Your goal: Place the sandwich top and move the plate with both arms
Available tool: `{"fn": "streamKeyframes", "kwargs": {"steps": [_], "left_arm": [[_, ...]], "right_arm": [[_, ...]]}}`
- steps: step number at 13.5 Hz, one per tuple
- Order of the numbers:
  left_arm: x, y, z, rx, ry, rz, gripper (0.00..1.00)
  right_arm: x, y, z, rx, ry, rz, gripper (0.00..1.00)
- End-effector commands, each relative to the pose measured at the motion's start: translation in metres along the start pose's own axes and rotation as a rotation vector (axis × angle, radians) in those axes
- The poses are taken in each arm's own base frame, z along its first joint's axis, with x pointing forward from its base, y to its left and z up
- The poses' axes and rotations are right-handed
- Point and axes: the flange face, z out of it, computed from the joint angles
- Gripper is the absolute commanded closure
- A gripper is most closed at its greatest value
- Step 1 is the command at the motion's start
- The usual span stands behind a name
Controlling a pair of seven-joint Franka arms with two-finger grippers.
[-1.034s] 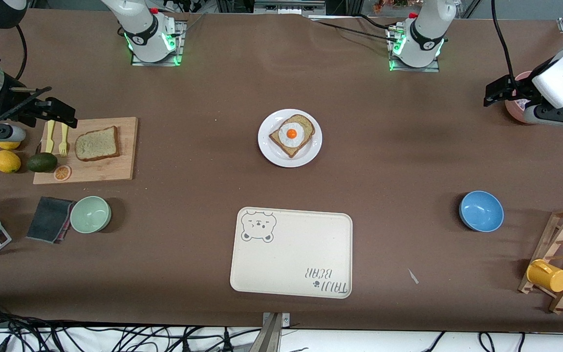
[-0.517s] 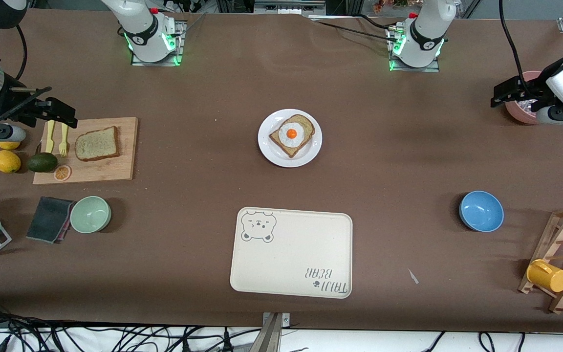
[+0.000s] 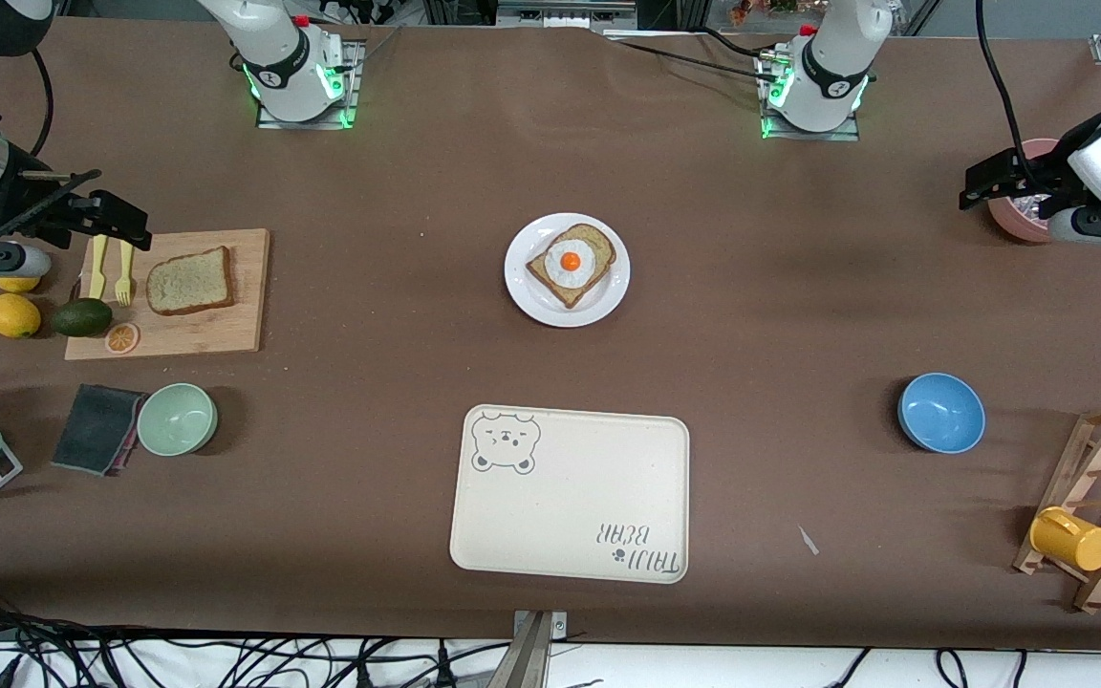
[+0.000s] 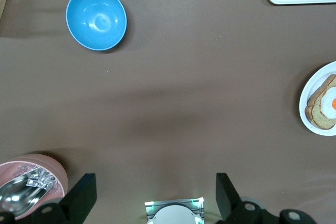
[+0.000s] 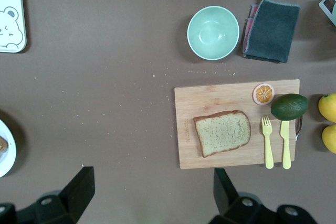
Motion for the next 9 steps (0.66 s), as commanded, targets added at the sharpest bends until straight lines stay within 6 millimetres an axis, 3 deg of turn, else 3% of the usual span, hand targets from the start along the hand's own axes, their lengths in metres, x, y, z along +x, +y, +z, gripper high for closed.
{"fn": "streamKeyframes", "kwargs": {"steps": [1, 6, 9], "left_arm": [[0.0, 0.002, -0.006, -0.027, -0.001, -0.001, 0.0], [0.0, 0.002, -0.006, -0.027, -0.002, -0.001, 0.0], [0.0, 0.002, -0.006, -0.027, -0.002, -0.001, 0.0]], "right_arm": [[-0.004, 0.0, -0.001, -0.011, 0.002, 0.004, 0.0], [0.01, -0.009, 0.015, -0.009, -0.023, -0.034, 0.0], [0.031, -0.032, 0.072, -0.064, -0.143, -0.081, 0.0]]}}
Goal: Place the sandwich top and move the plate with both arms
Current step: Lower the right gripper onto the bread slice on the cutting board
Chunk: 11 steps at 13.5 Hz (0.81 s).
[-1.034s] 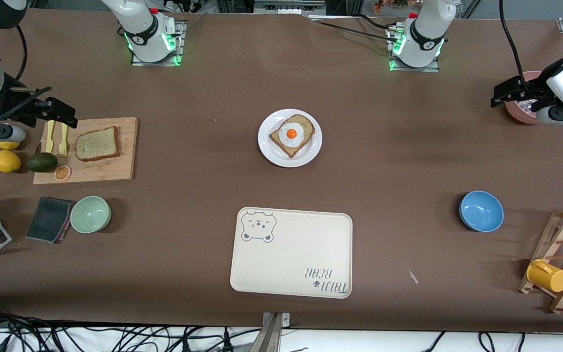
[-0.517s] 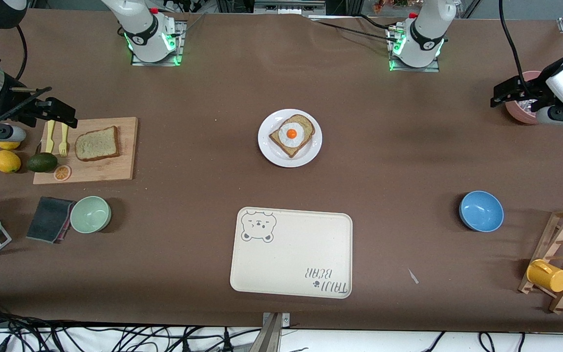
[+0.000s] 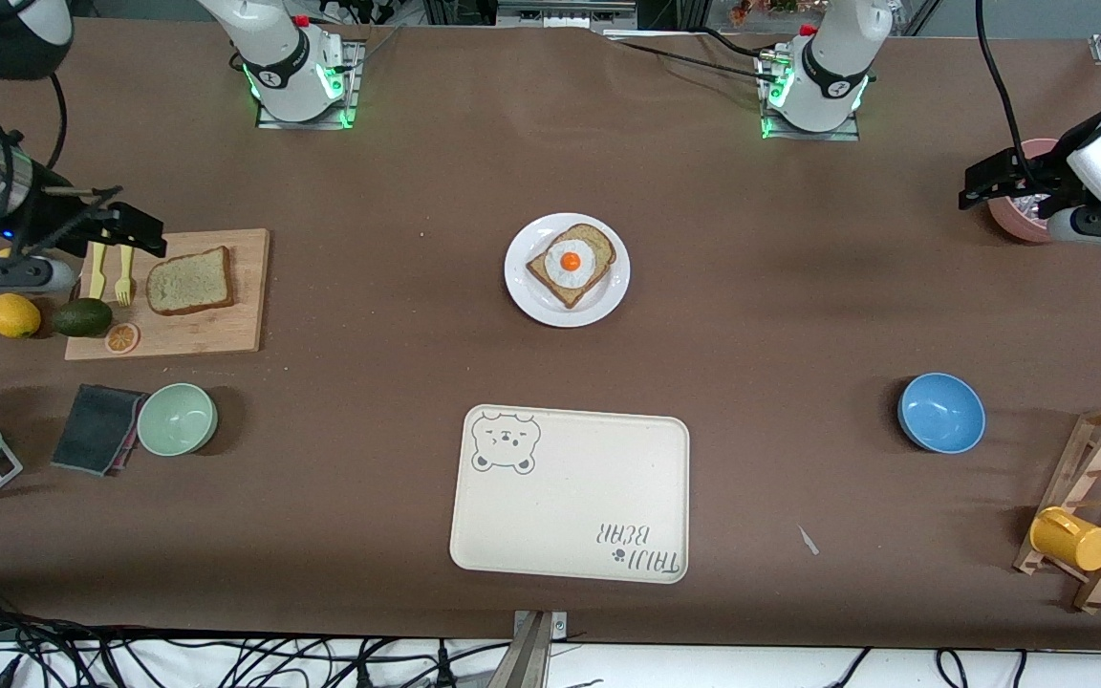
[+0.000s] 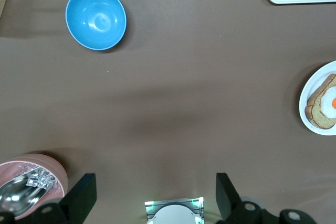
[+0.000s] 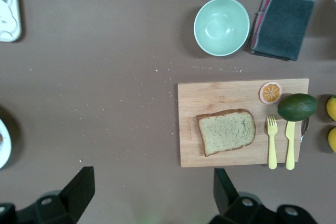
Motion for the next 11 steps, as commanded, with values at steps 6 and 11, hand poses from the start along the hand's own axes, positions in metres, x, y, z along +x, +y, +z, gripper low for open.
{"fn": "streamKeyframes", "kwargs": {"steps": [6, 11], "left_arm": [[0.0, 0.002, -0.006, -0.027, -0.001, -0.002, 0.0], [-0.001, 0.002, -0.007, -0.027, 0.0, -0.002, 0.0]], "right_arm": [[0.001, -0.004, 0.144, -0.302, -0.176, -0.093, 0.0], [-0.054, -0.003, 0.246, -0.455, -0.106, -0.056, 0.0]]}}
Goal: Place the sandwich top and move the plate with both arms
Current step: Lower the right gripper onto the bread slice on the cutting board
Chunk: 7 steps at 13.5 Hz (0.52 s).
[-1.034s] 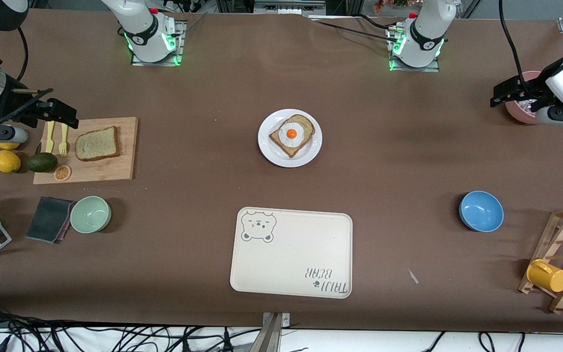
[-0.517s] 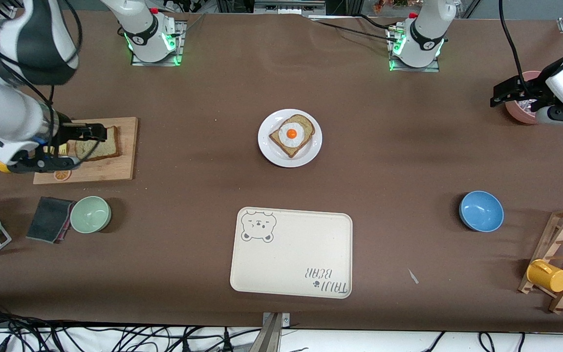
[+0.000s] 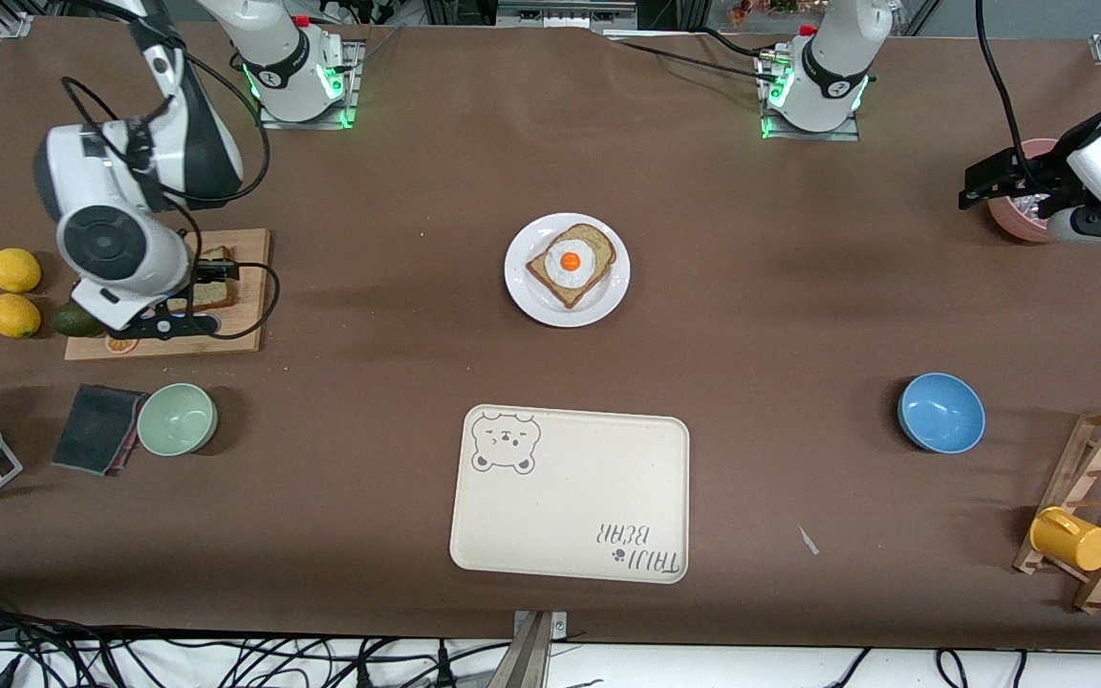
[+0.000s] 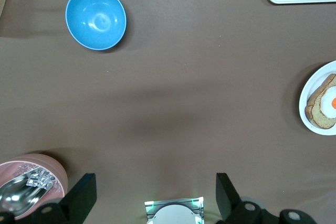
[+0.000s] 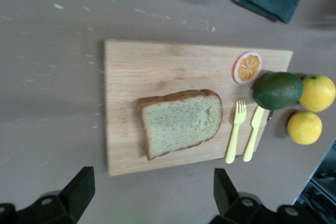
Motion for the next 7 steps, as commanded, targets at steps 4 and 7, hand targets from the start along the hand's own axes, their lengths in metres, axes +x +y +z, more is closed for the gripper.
{"fn": "streamKeyframes", "kwargs": {"steps": [4, 7], "left_arm": [[-0.001, 0.002, -0.007, -0.027, 0.001, -0.002, 0.0], [-0.001, 0.002, -0.007, -0.026, 0.001, 0.0, 0.0]], "right_arm": [[-0.022, -0.034, 0.079, -0.052, -0.009, -0.006, 0.0], [-0.014, -0.022, 0.116, -0.069, -0.037, -0.012, 0.0]]}}
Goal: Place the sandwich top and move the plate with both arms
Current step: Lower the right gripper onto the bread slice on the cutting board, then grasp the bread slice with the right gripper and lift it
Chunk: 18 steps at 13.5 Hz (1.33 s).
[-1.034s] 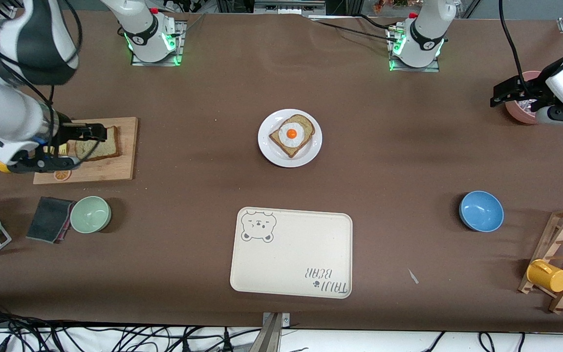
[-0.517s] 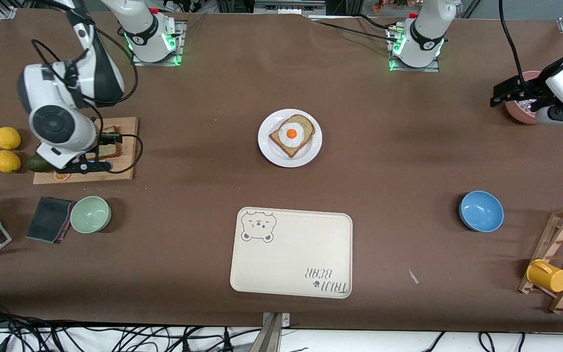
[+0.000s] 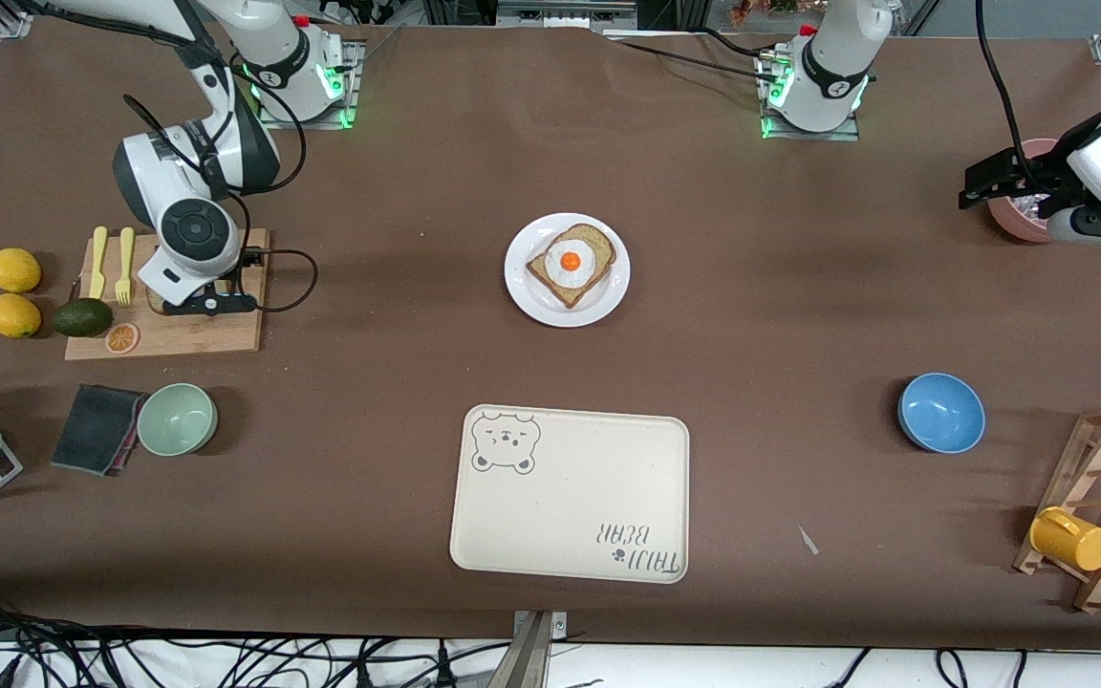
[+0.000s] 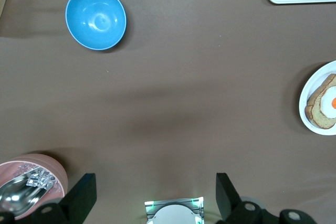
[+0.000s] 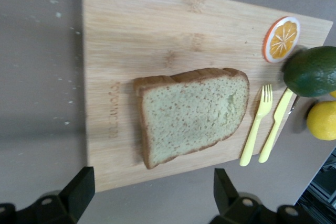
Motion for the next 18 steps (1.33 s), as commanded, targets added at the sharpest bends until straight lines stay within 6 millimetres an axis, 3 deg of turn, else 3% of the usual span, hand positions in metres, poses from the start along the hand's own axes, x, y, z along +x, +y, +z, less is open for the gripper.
{"fn": "streamKeyframes", "kwargs": {"steps": [1, 5, 7, 8, 10, 16, 17, 18], "left_arm": [[-0.001, 0.002, -0.006, -0.027, -0.001, 0.0, 0.0], [-0.001, 0.003, -0.006, -0.026, -0.001, 0.001, 0.0], [-0.001, 0.003, -0.006, -0.026, -0.001, 0.001, 0.0], [-0.001, 0.003, -0.006, -0.026, -0.001, 0.001, 0.0], [-0.001, 0.003, -0.007, -0.026, 0.001, 0.001, 0.0], [-0.001, 0.003, -0.007, -0.026, 0.001, 0.001, 0.0], [0.0, 0.004, -0.007, -0.026, 0.001, 0.003, 0.0], [-0.001, 0.003, -0.006, -0.026, -0.001, 0.001, 0.0]], "right_arm": [[0.01, 0.01, 0.037, 0.006, -0.016, 0.015, 0.01], [0.014, 0.005, 0.056, 0.007, -0.047, 0.003, 0.02], [0.016, 0.002, 0.065, 0.011, -0.064, -0.002, 0.13], [0.016, 0.001, 0.066, 0.011, -0.065, -0.004, 0.24], [0.018, 0.004, 0.067, 0.018, -0.056, 0.003, 0.29], [0.023, 0.012, 0.08, 0.052, -0.043, 0.023, 0.69], [0.023, 0.013, 0.081, 0.054, -0.044, 0.026, 0.81], [0.023, 0.013, 0.081, 0.055, -0.045, 0.027, 0.99]]}}
